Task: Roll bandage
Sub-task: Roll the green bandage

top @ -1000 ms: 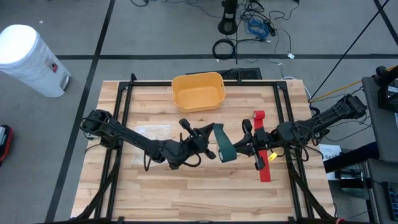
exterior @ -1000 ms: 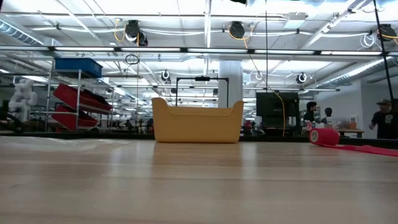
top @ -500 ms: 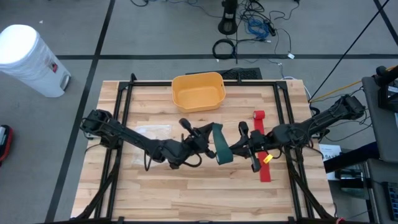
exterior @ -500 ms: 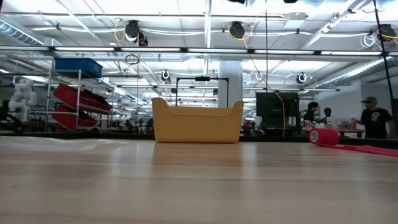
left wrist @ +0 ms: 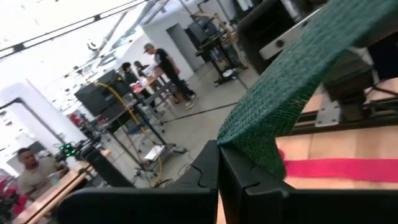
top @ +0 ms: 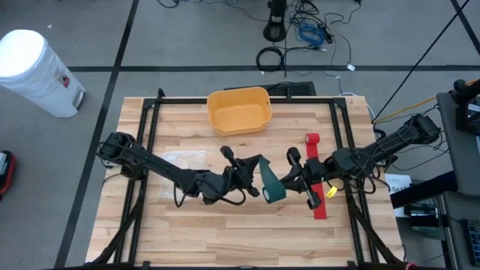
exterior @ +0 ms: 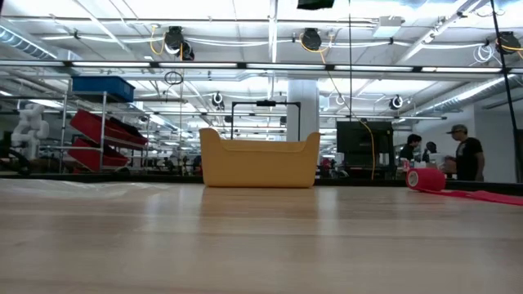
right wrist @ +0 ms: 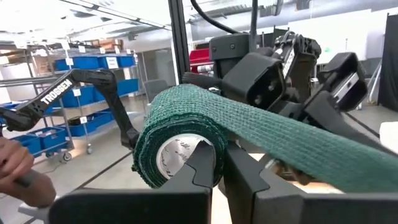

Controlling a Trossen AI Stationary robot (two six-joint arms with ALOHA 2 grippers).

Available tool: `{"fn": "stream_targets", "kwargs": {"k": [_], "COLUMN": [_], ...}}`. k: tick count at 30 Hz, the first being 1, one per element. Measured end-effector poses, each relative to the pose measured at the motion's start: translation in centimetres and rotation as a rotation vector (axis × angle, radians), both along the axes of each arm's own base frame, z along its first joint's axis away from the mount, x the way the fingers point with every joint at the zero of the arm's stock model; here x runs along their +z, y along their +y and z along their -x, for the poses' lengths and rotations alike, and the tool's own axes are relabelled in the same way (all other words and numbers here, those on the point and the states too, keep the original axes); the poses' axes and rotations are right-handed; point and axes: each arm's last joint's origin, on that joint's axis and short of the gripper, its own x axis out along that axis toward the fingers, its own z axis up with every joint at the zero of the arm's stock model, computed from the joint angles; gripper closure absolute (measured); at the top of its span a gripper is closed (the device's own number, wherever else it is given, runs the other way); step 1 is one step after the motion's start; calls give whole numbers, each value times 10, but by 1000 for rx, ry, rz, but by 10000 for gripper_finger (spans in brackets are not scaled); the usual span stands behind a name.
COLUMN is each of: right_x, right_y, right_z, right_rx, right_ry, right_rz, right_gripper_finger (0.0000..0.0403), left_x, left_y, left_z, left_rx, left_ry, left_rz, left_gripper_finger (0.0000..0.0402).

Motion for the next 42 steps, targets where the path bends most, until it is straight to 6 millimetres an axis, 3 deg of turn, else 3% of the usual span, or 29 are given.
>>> {"fn": "stream_targets", "kwargs": {"k": [19,42], "right_x": [1,6], "right_y": [-3,-6], "right_z": [-1,3], "right_rx": [-120,-164], "right_ry": [-18,-49], "right_rz": [49,90], "right_gripper_finger": [392,392], "left_x": [-2,-7], "left_y": [-34,-47], "left_z": [11,15], "left_rx": [-116,-236], "left_ry": [20,18], "left_rz": [-8,56], "left_gripper_finger": [402,402]}}
